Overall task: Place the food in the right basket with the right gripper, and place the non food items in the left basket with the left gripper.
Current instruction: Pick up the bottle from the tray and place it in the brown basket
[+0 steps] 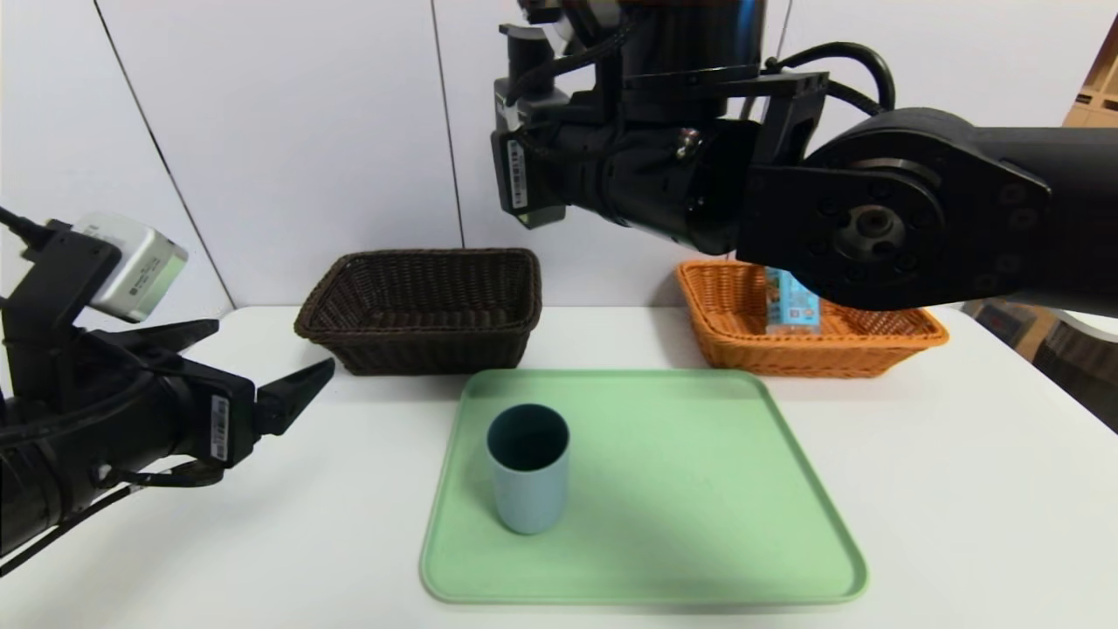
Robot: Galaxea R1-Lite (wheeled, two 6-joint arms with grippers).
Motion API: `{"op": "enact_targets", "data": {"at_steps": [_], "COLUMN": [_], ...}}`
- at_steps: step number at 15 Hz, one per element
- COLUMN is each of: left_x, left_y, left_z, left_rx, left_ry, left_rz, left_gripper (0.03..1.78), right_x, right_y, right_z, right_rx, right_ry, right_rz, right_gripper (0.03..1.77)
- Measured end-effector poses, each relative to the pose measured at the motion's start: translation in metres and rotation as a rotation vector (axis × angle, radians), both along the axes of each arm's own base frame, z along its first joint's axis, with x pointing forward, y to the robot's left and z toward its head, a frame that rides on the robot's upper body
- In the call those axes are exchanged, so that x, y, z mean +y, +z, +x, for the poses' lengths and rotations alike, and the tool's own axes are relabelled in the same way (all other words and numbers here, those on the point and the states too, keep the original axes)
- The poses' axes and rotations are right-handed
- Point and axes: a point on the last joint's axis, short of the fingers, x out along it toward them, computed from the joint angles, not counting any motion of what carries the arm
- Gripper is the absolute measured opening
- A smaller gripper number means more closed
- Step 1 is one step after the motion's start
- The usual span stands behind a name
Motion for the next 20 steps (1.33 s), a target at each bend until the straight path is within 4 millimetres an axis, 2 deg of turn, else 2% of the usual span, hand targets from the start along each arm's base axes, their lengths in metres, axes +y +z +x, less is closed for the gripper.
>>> {"op": "enact_targets", "data": {"at_steps": [2, 6, 8, 14, 17, 20], "left_x": [0.002, 0.004, 0.005, 0.007, 0.005, 0.003], "left_y": [-0.004, -0.011, -0.014, -0.016, -0.014, -0.012], "left_z": [0.000, -0.003, -0.005, -0.011, -0.015, -0.010], "left_rx": [0.022, 0.042, 0.051, 0.049, 0.026, -0.006], "left_ry": [0.029, 0.032, 0.031, 0.014, -0.044, -0.052], "left_rz": [-0.059, -0.064, -0.059, -0.046, 0.047, 0.076], "left_gripper": [1.69, 1.69, 1.69, 1.69, 1.69, 1.69], "right_x": [0.010, 0.035, 0.041, 0.048, 0.050, 0.053], "right_y": [-0.010, -0.043, -0.055, -0.074, -0.081, -0.088], "right_z": [0.006, 0.017, 0.024, 0.046, 0.053, 0.056], "right_rx": [0.043, 0.120, 0.132, 0.091, 0.075, 0.082], "right_ry": [0.003, 0.014, 0.011, -0.026, -0.033, -0.034], "right_rz": [-0.002, -0.015, -0.015, 0.039, 0.048, 0.040], "right_gripper": [0.62, 0.62, 0.62, 0.62, 0.62, 0.62]}}
